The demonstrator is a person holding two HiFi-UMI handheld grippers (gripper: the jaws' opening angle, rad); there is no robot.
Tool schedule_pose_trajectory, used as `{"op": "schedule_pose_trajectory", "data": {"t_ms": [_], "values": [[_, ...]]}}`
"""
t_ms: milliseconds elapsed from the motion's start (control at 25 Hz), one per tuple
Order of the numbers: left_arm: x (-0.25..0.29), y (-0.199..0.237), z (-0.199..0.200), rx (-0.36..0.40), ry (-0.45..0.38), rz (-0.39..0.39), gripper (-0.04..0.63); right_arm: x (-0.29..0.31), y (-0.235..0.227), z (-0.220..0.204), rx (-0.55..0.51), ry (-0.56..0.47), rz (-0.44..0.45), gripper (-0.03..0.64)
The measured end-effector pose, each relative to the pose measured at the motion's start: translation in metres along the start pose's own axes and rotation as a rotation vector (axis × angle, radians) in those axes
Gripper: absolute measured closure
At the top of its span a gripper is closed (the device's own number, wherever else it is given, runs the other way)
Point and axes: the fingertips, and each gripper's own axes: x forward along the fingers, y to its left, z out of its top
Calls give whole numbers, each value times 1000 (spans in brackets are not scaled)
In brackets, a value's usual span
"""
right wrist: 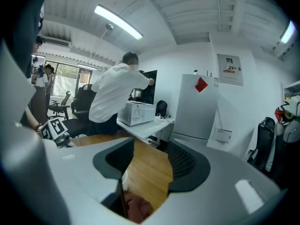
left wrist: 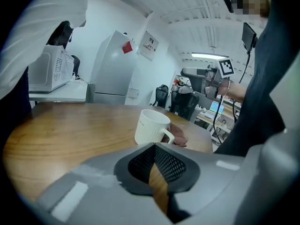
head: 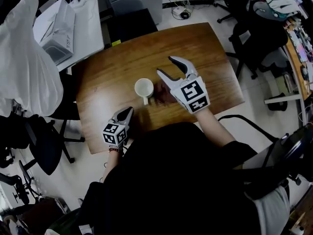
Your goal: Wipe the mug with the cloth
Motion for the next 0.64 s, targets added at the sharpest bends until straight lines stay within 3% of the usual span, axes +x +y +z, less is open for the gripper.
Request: {"op": "schedule_pose_trajectory", "data": {"t_ms": [640], "values": [[3, -4, 0, 21, 10, -13, 591, 3, -2, -12, -8, 33, -9, 392]]}}
